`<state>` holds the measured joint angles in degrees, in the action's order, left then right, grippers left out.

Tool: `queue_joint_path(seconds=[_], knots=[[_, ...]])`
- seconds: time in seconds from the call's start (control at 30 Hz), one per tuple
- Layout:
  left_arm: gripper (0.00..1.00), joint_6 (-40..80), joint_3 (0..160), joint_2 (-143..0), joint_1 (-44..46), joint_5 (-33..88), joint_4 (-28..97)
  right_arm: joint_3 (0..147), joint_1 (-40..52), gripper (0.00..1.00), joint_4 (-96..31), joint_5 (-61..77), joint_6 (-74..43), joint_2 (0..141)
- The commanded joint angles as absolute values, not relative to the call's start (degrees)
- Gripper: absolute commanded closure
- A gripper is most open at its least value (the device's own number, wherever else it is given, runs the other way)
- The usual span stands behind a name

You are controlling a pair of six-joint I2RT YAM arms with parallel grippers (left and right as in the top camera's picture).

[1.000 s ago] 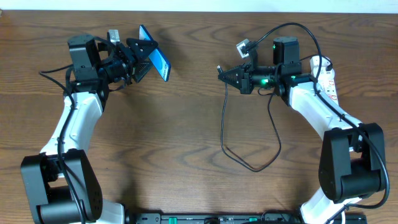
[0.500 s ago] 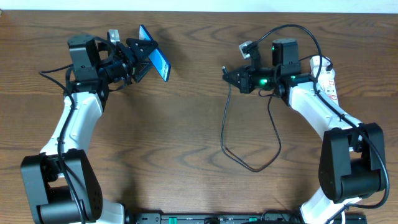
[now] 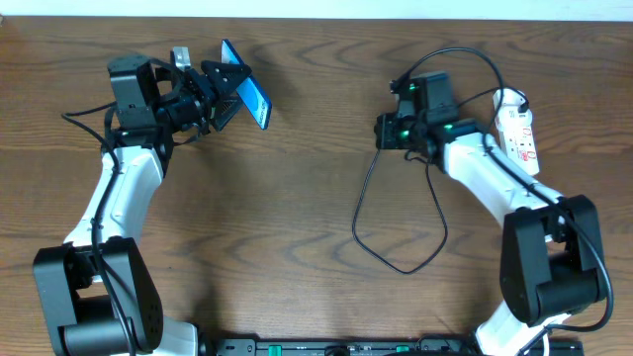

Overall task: Plug charger to phone and switch on socket
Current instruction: 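Carry the connector toward the phone's bottom with the right gripper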

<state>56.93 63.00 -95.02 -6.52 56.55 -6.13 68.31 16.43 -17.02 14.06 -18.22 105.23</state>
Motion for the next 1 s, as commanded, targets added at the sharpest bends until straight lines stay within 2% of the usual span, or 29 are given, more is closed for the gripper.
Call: queue_joint_path(seconds=[0.0,0.17,0.7,0.73,0.8,0.87,0.9,0.97], knots=[[0.93,56.0,63.1,-94.2,-6.4,56.2,-6.5,69.3,19.4,0.99,-18.5,1.4,-22.8,105.3],[0.93,56.0,63.1,-94.2,-6.4,56.3,-6.5,69.2,21.8,0.99,-20.7,-5.7,-25.6,105.8],[0.93,56.2,63.1,-94.2,-6.4,56.2,-6.9,69.3,21.8,0.98,-19.0,-5.5,-30.2,111.1],[0.93,56.2,63.1,-94.2,-6.4,56.2,-6.9,69.3,21.8,0.89,-19.0,-5.5,-30.2,111.1],[0.93,56.2,63.1,-94.2,-6.4,56.2,-6.9,69.3,21.7,0.55,-18.9,-5.5,-30.2,111.1],[0.93,56.2,63.1,-94.2,-6.4,56.3,-6.9,69.3,21.7,0.29,-18.9,-5.5,-30.2,111.1],[0.93,56.2,63.1,-94.2,-6.4,56.3,-6.9,69.3,21.7,0.18,-18.9,-5.5,-30.2,111.1],[0.93,56.2,63.1,-94.2,-6.4,56.3,-6.9,69.3,21.7,0.07,-18.9,-5.5,-30.2,111.1]])
